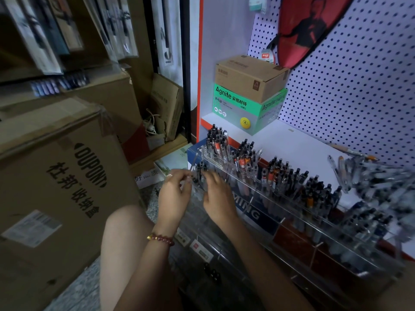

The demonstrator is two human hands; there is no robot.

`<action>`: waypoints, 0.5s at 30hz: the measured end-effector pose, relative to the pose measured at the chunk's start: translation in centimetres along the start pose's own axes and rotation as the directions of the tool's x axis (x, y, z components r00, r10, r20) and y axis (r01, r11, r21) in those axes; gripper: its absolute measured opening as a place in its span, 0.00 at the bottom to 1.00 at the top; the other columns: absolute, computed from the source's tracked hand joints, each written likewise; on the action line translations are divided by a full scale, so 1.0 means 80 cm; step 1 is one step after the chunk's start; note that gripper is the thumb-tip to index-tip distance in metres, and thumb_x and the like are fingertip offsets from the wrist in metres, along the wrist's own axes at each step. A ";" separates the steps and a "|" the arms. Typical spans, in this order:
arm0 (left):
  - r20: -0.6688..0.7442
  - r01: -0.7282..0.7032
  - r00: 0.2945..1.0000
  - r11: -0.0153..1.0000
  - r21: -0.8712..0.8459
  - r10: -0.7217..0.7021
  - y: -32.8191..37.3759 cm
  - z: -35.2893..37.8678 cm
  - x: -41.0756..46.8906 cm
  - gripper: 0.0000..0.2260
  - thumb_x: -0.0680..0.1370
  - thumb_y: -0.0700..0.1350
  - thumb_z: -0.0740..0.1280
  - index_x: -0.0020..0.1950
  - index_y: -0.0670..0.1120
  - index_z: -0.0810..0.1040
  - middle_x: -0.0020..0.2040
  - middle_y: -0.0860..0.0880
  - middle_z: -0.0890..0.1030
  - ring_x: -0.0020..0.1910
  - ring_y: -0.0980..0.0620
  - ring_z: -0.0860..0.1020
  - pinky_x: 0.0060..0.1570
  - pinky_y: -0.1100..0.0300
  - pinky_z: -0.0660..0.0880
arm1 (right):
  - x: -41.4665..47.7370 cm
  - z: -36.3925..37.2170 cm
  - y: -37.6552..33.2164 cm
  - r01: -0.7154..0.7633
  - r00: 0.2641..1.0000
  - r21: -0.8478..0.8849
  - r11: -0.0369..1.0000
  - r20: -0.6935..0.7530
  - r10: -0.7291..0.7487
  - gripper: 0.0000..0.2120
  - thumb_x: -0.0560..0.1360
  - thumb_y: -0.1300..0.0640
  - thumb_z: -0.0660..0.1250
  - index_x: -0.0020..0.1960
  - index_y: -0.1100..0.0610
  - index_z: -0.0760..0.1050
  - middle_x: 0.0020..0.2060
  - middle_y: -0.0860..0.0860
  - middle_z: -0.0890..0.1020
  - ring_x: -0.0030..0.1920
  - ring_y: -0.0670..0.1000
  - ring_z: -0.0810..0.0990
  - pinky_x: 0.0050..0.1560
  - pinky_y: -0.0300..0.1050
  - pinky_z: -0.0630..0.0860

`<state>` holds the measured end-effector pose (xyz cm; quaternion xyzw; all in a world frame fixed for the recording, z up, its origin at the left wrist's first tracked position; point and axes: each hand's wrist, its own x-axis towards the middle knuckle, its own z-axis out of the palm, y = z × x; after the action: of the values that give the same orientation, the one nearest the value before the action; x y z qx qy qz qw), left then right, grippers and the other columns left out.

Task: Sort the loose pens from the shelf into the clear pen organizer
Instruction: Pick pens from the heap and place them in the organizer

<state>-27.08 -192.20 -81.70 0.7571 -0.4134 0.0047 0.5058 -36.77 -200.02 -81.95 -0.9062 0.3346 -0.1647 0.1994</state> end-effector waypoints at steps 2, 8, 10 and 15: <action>0.011 -0.169 0.986 0.977 0.127 0.169 0.006 0.004 0.013 0.09 0.76 0.36 0.67 0.54 0.44 0.80 0.52 0.50 0.79 0.49 0.54 0.76 0.43 0.61 0.75 | -0.004 0.001 0.004 0.017 1.000 -0.001 1.000 0.003 -0.017 0.28 0.76 0.67 0.62 0.74 0.57 0.61 0.73 0.51 0.64 0.72 0.54 0.64 0.72 0.52 0.63; 0.294 -0.515 0.857 0.731 0.447 0.424 0.005 0.029 0.049 0.14 0.62 0.34 0.77 0.45 0.44 0.81 0.48 0.47 0.80 0.43 0.46 0.78 0.37 0.55 0.75 | -0.009 -0.003 0.008 0.061 0.998 -0.049 0.997 0.015 -0.061 0.25 0.76 0.65 0.61 0.72 0.58 0.64 0.70 0.52 0.69 0.70 0.53 0.66 0.72 0.51 0.61; 0.338 -0.555 0.831 0.688 0.468 0.441 0.001 0.026 0.054 0.16 0.60 0.35 0.78 0.45 0.44 0.81 0.46 0.47 0.80 0.41 0.46 0.78 0.37 0.56 0.74 | -0.014 -0.007 0.012 0.080 0.997 -0.078 0.994 0.019 -0.079 0.24 0.75 0.65 0.60 0.71 0.58 0.67 0.68 0.52 0.71 0.69 0.52 0.67 0.72 0.49 0.60; 0.428 -0.653 0.756 0.610 0.449 0.495 -0.006 0.018 0.071 0.15 0.62 0.36 0.79 0.46 0.43 0.81 0.42 0.45 0.80 0.42 0.44 0.79 0.37 0.55 0.76 | -0.037 -0.017 0.028 0.019 1.000 -0.046 0.999 0.003 -0.019 0.24 0.76 0.65 0.61 0.71 0.54 0.67 0.68 0.49 0.71 0.70 0.50 0.65 0.72 0.46 0.60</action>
<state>-23.64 -196.76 -80.32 0.6910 -0.6768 0.1924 0.1655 -40.69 -199.88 -82.34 -0.9139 0.3293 -0.1576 0.1776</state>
